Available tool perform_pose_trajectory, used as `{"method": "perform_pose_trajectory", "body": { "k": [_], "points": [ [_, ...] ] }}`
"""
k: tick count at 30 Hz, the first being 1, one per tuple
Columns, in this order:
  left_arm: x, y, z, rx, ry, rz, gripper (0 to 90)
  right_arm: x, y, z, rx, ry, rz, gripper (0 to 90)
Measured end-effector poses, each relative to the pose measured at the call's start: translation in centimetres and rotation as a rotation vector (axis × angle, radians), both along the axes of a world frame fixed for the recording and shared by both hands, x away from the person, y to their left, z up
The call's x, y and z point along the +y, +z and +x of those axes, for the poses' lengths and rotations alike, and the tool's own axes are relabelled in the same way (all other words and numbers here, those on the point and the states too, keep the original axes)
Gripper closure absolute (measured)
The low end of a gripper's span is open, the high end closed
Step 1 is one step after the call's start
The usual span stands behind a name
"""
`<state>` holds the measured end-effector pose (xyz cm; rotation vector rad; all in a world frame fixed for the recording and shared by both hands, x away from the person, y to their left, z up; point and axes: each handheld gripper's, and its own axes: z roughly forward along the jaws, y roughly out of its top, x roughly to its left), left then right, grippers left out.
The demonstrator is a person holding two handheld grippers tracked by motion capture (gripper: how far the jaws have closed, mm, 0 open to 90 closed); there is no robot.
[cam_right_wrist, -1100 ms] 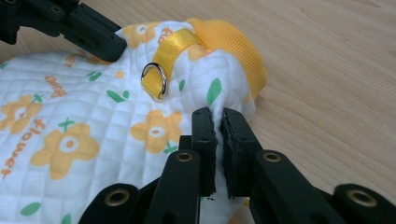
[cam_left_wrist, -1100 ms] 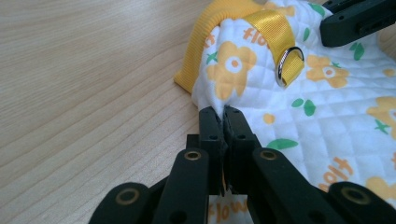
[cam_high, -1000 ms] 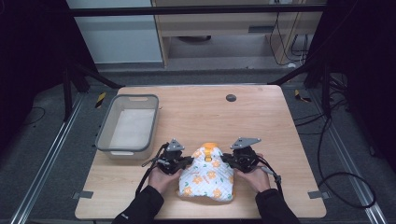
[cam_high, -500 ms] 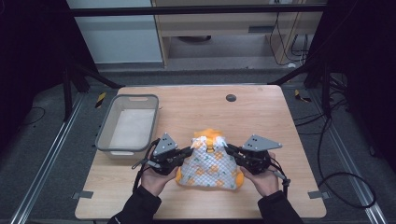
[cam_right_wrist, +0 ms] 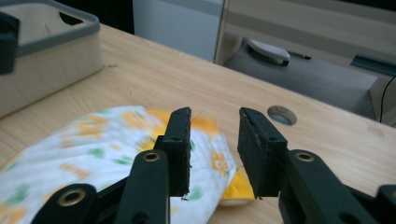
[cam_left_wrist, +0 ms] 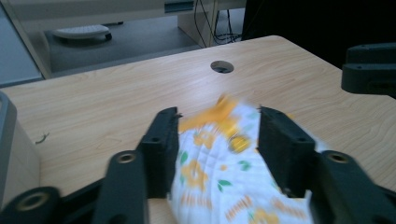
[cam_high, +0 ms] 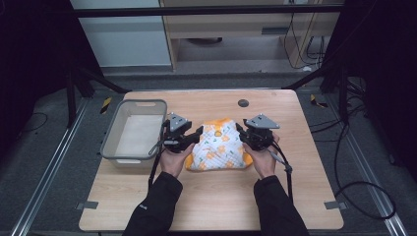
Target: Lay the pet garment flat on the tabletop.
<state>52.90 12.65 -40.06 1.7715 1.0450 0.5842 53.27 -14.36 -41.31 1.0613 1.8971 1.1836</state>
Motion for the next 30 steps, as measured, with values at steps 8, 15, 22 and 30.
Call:
{"method": "perform_pose_trajectory", "body": {
  "k": [8, 15, 22, 30],
  "points": [
    [3.3, -0.2, -2.5, -0.013, -0.031, 0.041, 33.9, -2.9, -0.2, -2.7, 0.013, 0.065, -0.030, 50.3],
    [5.5, -2.8, -4.6, 0.065, -0.087, 0.141, 31.0, -5.0, -1.6, -5.8, 0.075, 0.139, -0.054, 43.2],
    [5.4, -5.1, -5.0, 0.117, -0.108, 0.177, 32.6, -5.6, -4.6, -6.9, 0.159, 0.174, -0.066, 42.5],
    [4.0, -6.5, -4.4, 0.118, -0.132, 0.278, 34.9, -5.2, -7.0, -6.1, 0.224, 0.178, -0.107, 43.6]
  ]
}}
